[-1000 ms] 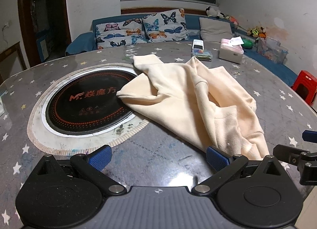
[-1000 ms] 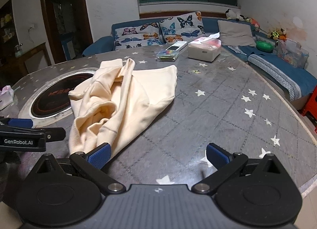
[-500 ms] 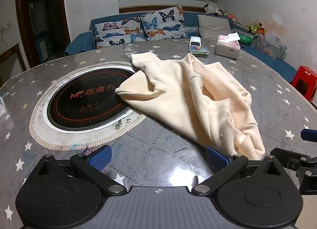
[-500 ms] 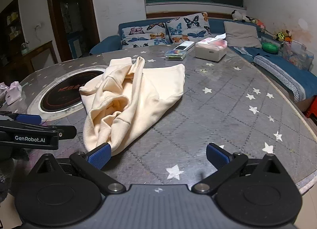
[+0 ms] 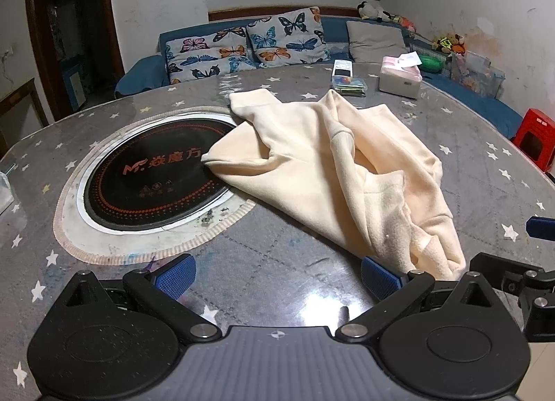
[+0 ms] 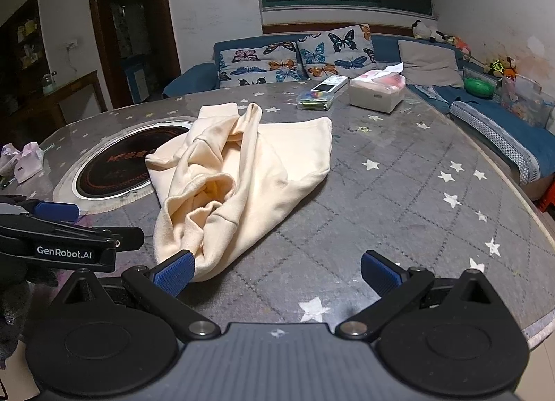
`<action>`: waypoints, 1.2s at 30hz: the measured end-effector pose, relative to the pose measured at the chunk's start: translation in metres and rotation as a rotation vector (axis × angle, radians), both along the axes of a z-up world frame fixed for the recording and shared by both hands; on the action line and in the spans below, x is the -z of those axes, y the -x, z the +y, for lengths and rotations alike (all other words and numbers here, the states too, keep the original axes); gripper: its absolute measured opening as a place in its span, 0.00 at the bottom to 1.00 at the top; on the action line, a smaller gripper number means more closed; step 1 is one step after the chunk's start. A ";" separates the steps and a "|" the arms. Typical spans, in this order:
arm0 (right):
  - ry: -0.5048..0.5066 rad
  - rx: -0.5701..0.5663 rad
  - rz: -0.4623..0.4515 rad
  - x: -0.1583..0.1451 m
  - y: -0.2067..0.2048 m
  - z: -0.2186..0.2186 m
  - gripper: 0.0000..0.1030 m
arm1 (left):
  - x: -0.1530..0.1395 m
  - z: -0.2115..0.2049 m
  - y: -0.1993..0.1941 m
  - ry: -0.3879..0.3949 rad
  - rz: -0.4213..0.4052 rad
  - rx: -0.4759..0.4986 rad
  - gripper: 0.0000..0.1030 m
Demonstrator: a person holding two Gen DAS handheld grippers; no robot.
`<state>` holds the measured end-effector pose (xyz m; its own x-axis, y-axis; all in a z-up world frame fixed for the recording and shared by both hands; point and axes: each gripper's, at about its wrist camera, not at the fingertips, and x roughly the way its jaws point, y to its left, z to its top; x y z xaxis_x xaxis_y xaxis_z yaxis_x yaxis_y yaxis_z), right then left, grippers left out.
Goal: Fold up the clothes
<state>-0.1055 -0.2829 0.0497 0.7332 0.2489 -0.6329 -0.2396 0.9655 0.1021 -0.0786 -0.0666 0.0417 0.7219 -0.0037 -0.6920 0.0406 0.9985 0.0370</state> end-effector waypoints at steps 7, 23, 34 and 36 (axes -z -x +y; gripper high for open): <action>0.002 -0.014 -0.008 -0.003 -0.005 0.004 1.00 | -0.003 0.000 -0.003 0.002 -0.004 0.005 1.00; 0.000 -0.039 -0.025 -0.010 -0.030 0.006 0.96 | -0.016 0.002 -0.021 0.021 -0.041 0.011 1.00; -0.010 -0.061 -0.033 -0.017 -0.064 0.011 0.89 | -0.028 -0.002 -0.055 0.076 -0.070 0.065 0.84; -0.010 -0.060 -0.037 -0.019 -0.071 0.010 0.87 | -0.031 -0.003 -0.065 0.095 -0.078 0.073 0.80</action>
<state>-0.0347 -0.2725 0.0692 0.7400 0.2990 -0.6025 -0.3005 0.9483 0.1016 -0.0139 -0.0698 0.0731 0.7686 -0.1215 -0.6280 0.1143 0.9921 -0.0521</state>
